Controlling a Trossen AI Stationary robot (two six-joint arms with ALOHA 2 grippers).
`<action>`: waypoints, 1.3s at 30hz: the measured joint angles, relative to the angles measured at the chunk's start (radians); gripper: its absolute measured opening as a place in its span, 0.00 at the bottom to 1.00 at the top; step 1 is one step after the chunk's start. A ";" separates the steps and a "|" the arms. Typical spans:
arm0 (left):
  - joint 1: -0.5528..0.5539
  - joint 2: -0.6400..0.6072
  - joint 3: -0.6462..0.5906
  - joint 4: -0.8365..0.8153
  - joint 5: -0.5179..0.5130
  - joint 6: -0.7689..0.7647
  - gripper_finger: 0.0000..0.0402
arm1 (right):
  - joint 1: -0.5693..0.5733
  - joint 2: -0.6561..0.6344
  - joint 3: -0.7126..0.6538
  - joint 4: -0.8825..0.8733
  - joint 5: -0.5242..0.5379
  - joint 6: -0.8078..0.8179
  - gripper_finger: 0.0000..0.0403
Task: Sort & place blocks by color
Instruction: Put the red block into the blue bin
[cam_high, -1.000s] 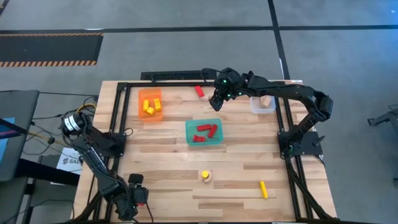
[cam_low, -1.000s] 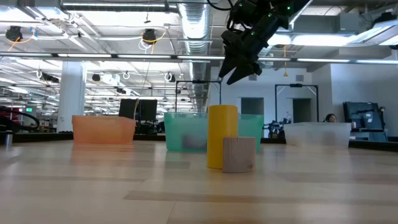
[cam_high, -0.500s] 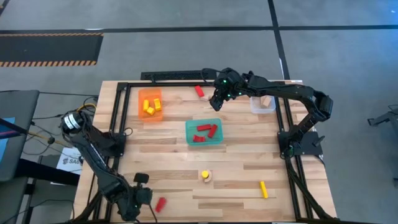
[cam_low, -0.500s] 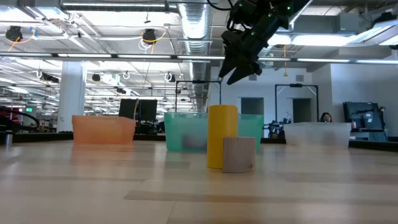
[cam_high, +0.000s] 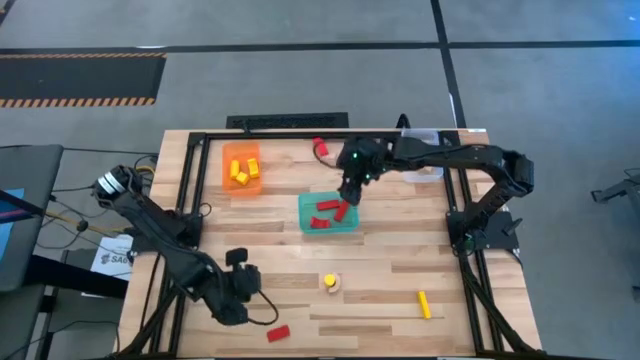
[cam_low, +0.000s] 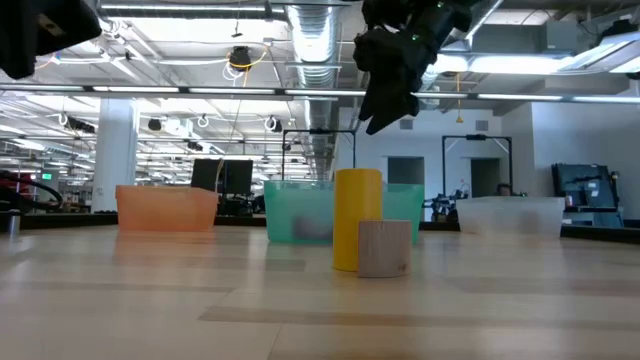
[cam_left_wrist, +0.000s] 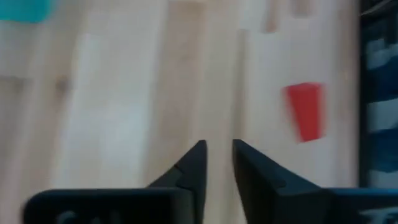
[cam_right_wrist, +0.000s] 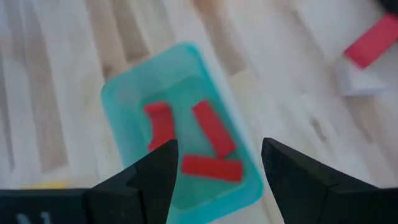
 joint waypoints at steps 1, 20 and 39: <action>0.005 0.009 0.000 0.046 0.020 0.010 0.19 | 0.021 0.000 0.000 -0.012 0.003 0.000 0.63; -0.117 0.364 -0.001 0.506 -0.074 -0.146 0.78 | 0.609 -0.051 0.000 -0.257 0.273 0.713 0.63; -0.167 0.682 0.156 0.569 -0.441 -0.158 0.70 | 0.752 -0.050 0.000 -0.311 0.383 0.908 0.63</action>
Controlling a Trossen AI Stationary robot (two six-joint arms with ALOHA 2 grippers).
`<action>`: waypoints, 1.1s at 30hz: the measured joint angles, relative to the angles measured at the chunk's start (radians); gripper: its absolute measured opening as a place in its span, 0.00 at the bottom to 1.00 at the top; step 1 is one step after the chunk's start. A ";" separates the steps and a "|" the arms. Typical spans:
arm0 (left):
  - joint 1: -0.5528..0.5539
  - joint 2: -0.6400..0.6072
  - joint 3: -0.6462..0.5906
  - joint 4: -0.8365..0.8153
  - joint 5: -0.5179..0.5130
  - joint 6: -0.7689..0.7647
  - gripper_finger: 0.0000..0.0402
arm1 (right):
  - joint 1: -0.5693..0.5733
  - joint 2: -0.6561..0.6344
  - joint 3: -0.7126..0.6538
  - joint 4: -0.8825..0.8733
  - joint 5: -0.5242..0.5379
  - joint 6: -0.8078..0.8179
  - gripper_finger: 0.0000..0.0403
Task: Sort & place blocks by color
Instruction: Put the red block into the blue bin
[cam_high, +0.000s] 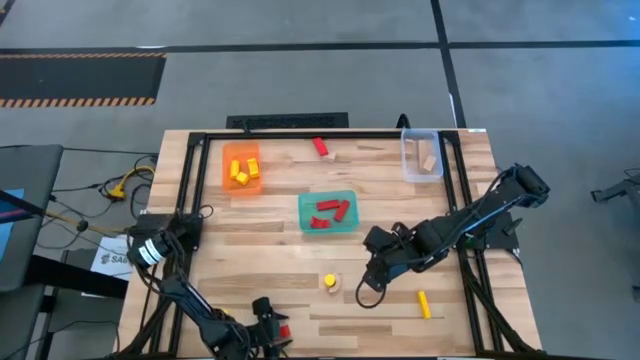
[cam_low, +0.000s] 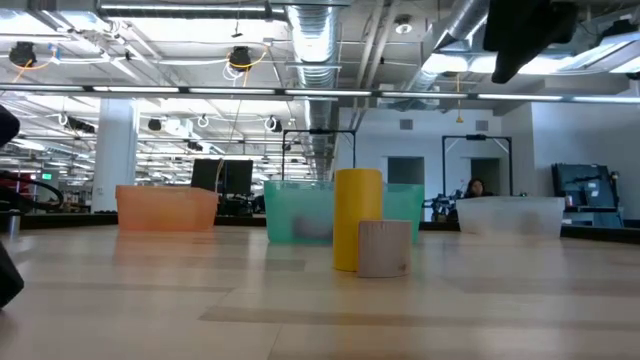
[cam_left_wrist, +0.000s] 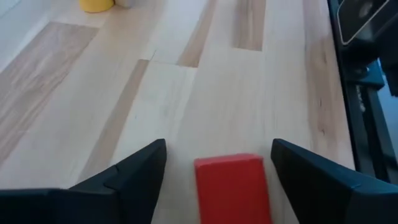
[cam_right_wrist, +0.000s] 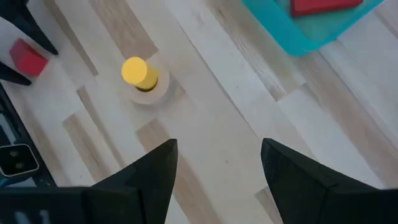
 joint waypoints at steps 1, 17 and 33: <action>-0.001 0.013 0.010 -0.002 -0.010 -0.008 0.68 | 0.004 0.000 0.000 -0.004 0.000 0.000 0.63; -0.007 -0.006 0.012 -0.048 -0.075 -0.256 0.26 | 0.057 0.000 0.000 -0.135 0.031 0.041 0.63; 0.512 -0.387 -0.030 -0.202 0.079 0.274 0.26 | 0.054 0.000 0.000 -0.259 0.041 0.009 0.63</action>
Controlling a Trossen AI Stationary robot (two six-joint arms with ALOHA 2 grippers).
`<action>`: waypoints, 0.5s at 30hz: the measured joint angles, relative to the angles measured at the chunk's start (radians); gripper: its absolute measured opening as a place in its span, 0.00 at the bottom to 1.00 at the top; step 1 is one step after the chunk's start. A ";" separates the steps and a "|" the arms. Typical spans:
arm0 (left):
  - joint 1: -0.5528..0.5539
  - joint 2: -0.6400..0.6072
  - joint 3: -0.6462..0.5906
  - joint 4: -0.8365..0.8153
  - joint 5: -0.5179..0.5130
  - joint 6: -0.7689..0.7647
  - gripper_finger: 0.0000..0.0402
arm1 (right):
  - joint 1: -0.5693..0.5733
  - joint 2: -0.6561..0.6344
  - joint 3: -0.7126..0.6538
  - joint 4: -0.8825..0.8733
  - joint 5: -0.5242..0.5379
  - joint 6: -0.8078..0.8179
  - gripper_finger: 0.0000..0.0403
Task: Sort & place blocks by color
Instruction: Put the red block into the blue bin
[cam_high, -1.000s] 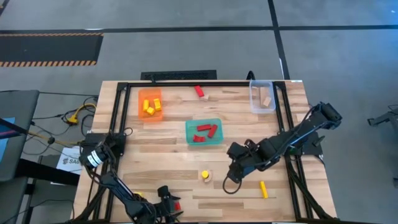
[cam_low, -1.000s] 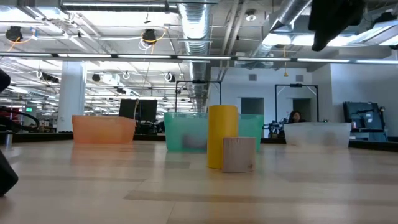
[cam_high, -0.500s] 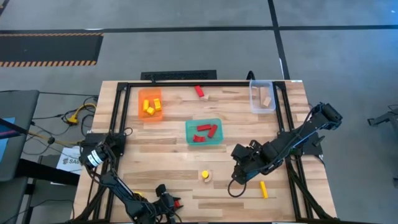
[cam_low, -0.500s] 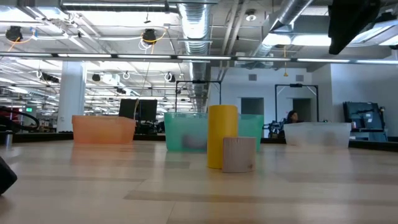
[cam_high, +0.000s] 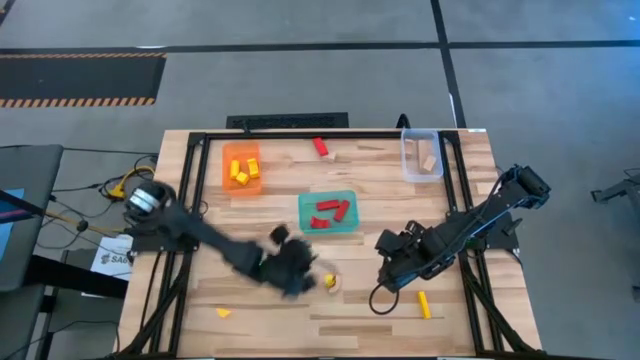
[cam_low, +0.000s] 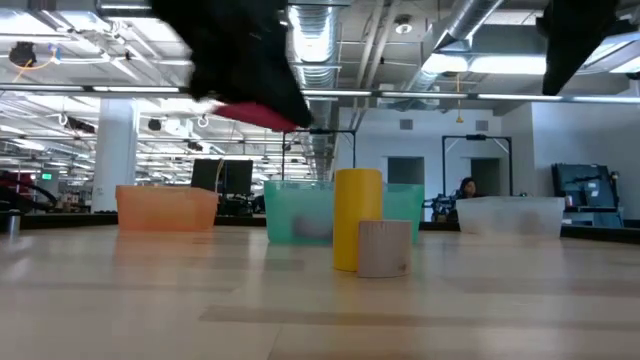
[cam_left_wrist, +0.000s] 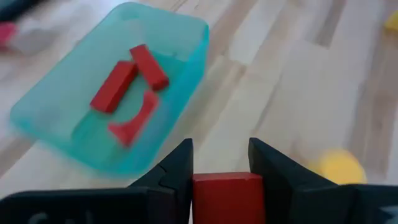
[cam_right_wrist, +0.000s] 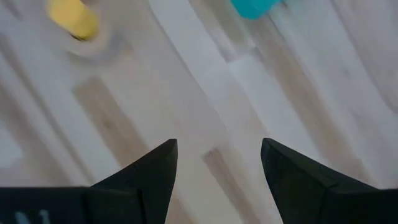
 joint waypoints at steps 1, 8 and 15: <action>0.057 -0.010 0.000 0.047 0.075 0.055 0.26 | -0.004 0.000 0.000 -0.022 0.000 -0.001 0.63; 0.408 -0.052 0.003 0.308 0.557 0.178 0.26 | -0.006 -0.022 -0.044 -0.124 0.000 -0.011 0.63; 0.552 -0.044 0.002 0.281 0.657 0.181 0.26 | -0.018 -0.134 -0.227 -0.066 -0.003 -0.025 0.63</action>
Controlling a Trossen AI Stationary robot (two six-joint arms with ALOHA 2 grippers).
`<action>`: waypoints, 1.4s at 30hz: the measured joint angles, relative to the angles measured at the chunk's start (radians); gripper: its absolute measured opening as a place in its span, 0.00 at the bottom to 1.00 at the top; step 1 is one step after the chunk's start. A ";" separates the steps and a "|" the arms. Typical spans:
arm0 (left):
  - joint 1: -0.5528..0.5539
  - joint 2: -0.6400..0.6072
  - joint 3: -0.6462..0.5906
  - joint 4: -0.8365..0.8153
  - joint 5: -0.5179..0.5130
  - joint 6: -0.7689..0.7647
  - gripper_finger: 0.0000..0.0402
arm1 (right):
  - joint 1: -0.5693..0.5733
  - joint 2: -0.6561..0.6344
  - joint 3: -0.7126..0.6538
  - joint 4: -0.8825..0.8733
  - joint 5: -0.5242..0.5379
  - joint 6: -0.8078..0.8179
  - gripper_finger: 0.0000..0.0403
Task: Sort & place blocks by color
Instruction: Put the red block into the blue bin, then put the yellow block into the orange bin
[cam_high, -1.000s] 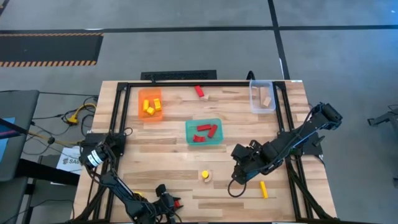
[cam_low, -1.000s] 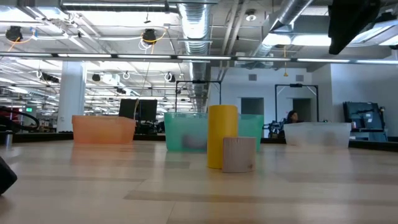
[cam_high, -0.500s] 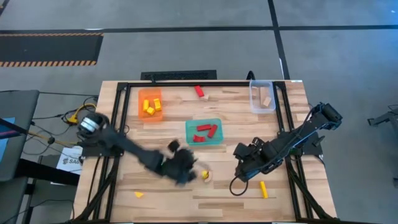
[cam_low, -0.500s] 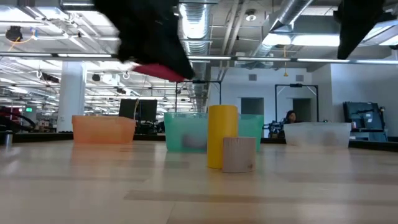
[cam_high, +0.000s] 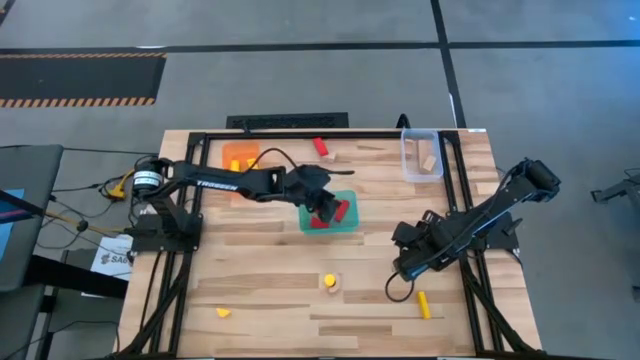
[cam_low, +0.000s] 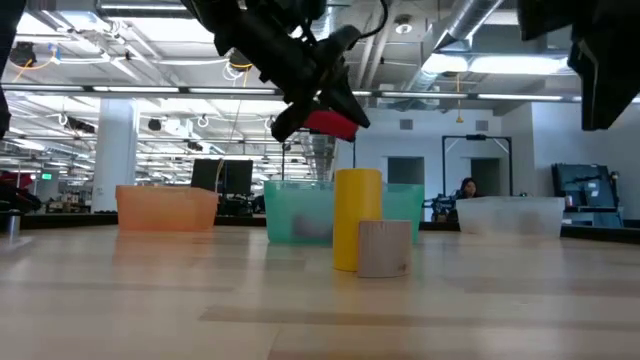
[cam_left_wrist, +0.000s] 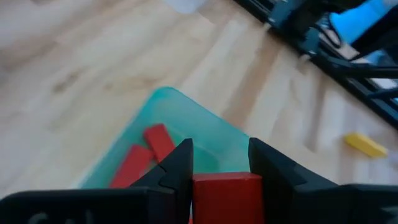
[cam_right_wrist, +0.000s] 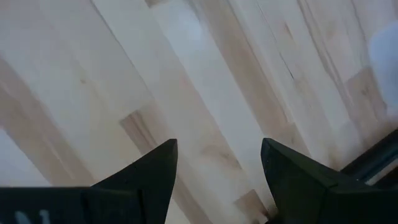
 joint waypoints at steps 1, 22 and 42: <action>0.007 0.000 0.000 -0.002 -0.015 0.011 0.26 | -0.007 -0.021 -0.027 0.026 0.000 -0.006 0.63; 0.021 -0.196 0.034 -0.418 -0.041 0.188 0.82 | -0.212 -0.210 -0.166 0.228 -0.225 0.094 0.63; -0.044 -0.795 -0.643 0.128 -0.200 0.098 0.69 | 0.265 0.048 -0.166 0.401 -0.463 0.988 0.63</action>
